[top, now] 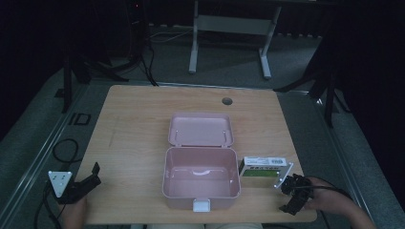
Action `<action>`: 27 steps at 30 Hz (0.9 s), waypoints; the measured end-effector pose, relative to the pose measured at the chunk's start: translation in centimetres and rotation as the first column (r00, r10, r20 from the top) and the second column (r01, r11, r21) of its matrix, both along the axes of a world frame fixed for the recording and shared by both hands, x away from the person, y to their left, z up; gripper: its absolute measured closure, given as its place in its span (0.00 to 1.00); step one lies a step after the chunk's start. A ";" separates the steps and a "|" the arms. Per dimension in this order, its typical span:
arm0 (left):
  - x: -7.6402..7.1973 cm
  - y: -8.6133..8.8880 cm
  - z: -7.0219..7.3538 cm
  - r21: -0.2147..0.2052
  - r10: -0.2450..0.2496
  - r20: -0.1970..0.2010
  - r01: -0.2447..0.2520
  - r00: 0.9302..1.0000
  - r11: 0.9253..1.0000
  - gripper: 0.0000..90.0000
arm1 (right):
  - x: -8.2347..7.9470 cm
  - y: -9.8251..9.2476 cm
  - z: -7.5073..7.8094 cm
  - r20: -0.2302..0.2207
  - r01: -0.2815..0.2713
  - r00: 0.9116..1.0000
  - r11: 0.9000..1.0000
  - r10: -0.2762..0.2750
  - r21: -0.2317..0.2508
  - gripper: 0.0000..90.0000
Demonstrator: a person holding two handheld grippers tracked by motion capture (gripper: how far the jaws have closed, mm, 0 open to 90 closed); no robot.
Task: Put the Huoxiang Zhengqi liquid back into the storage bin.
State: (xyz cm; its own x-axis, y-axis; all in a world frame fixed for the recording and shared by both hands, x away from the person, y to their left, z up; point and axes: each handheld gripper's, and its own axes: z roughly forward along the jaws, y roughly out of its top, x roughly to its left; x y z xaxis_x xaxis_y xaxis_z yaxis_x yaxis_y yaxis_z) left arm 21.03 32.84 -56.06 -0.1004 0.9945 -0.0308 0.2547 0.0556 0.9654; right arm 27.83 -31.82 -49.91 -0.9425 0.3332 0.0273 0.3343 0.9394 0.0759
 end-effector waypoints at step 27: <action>0.0 0.0 0.0 0.000 -0.004 0.000 0.004 1.000 1.000 0.02 | -0.4 6.0 0.6 -0.063 -0.314 0.949 0.945 0.309 -0.090 0.29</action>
State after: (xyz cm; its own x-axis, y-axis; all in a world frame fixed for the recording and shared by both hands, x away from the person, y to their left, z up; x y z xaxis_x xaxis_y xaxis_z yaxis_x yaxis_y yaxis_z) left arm 21.04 32.85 -56.06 -0.0962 0.9949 -0.0306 0.2551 0.0544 0.9654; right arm 27.45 -25.80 -49.29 -0.9980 0.0265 0.0568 0.0248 0.9992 -0.0307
